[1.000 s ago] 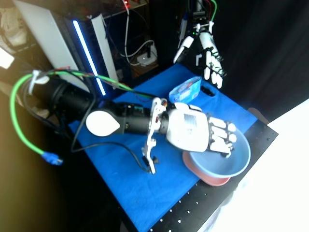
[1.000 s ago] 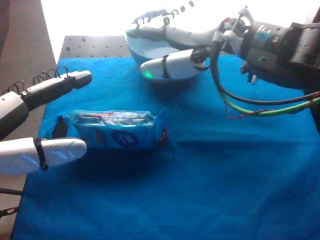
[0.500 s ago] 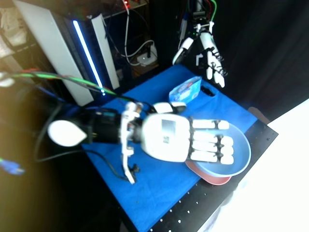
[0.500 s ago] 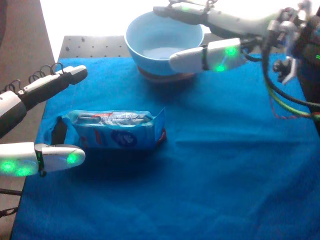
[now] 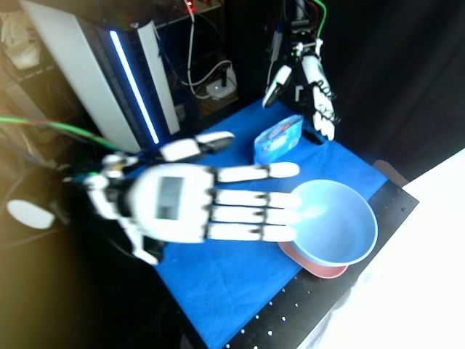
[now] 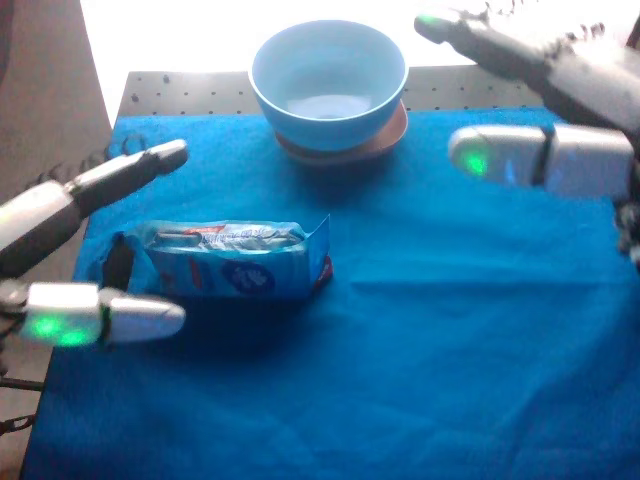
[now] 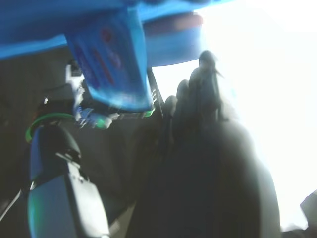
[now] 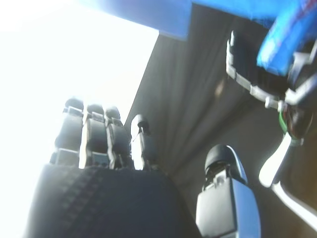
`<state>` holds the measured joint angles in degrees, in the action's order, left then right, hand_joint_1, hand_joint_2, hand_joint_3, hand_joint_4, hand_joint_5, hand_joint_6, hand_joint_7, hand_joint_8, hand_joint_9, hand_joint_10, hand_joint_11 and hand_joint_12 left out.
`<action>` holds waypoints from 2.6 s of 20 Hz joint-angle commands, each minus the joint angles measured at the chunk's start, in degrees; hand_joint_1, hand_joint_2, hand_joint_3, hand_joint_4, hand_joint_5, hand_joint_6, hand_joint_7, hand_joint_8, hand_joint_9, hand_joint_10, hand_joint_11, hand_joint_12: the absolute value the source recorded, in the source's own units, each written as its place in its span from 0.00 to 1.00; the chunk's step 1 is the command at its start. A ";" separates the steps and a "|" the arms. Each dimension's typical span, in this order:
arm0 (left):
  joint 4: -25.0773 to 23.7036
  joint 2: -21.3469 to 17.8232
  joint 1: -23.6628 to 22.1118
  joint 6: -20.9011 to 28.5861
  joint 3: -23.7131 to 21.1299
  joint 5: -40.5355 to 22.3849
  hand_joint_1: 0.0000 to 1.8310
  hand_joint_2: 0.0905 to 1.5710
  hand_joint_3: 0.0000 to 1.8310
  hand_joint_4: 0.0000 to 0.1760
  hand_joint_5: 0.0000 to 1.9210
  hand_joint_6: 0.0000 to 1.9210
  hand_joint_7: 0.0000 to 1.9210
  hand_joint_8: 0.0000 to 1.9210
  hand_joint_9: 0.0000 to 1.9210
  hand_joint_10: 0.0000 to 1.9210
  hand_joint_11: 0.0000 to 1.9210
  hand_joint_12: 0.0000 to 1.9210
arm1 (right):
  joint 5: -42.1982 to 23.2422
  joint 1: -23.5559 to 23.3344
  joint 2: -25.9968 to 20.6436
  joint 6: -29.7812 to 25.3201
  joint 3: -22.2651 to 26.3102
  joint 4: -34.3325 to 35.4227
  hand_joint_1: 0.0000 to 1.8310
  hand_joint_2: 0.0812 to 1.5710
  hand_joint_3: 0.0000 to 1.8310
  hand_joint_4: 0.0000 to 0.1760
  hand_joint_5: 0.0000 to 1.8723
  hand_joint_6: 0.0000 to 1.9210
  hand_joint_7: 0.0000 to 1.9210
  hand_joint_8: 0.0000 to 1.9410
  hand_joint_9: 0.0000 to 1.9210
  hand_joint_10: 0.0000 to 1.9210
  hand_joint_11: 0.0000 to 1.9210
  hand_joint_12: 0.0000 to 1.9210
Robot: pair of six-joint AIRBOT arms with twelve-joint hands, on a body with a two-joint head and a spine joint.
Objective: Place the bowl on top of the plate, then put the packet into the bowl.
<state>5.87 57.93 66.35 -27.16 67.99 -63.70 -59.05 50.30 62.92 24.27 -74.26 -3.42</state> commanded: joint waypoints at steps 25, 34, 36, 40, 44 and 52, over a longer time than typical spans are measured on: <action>-4.97 -0.24 -12.38 -0.41 2.52 -12.39 0.76 0.66 0.00 0.00 0.57 0.40 0.51 0.48 0.53 0.56 0.42 0.62 | -22.32 13.62 -1.44 -0.23 7.15 14.28 0.03 0.73 0.00 1.00 0.00 0.00 0.00 0.00 0.00 0.00 0.02 0.01; -6.64 10.89 -30.87 -1.61 17.35 10.37 0.68 0.65 0.00 0.00 0.58 0.45 0.57 0.36 0.56 0.14 0.39 0.60 | -22.32 14.35 -1.14 -0.24 7.20 14.76 0.06 0.75 0.00 1.00 0.00 0.00 0.00 0.00 0.00 0.00 0.00 0.00; -11.01 14.04 -36.92 -1.61 21.77 19.16 0.74 0.67 0.00 0.00 0.56 0.46 0.55 0.43 0.46 0.58 0.35 0.60 | -22.32 14.45 -1.02 -0.24 7.18 14.76 0.07 0.75 0.00 1.00 0.00 0.00 0.00 0.00 0.00 0.00 0.00 0.00; -13.62 17.01 -40.97 -1.62 25.77 25.50 0.75 0.68 0.00 0.00 0.52 0.52 0.55 0.43 0.46 0.59 0.29 0.59 | -22.31 14.69 -0.70 -0.24 7.14 14.75 0.06 0.77 0.01 1.00 0.00 0.00 0.00 0.00 0.00 0.00 0.00 0.00; -16.28 19.58 -43.88 -1.63 28.90 30.01 0.76 0.67 0.00 0.00 0.52 0.47 0.56 0.38 0.52 0.58 0.43 0.50 | -22.31 14.95 -0.35 -0.24 7.13 14.77 0.00 0.73 0.00 1.00 0.00 0.00 0.00 0.00 0.00 0.00 0.00 0.00; -17.54 22.57 -44.17 -1.64 31.51 32.93 0.54 0.60 0.00 0.33 0.33 0.00 0.33 0.00 0.30 0.05 0.08 0.61 | -22.30 15.11 0.00 -0.25 7.06 14.79 0.00 0.75 0.00 1.00 0.00 0.00 0.00 0.00 0.00 0.00 0.00 0.00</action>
<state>-12.67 80.64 22.50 -29.10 99.26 -24.34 -75.96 65.60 62.48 24.32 -67.16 11.22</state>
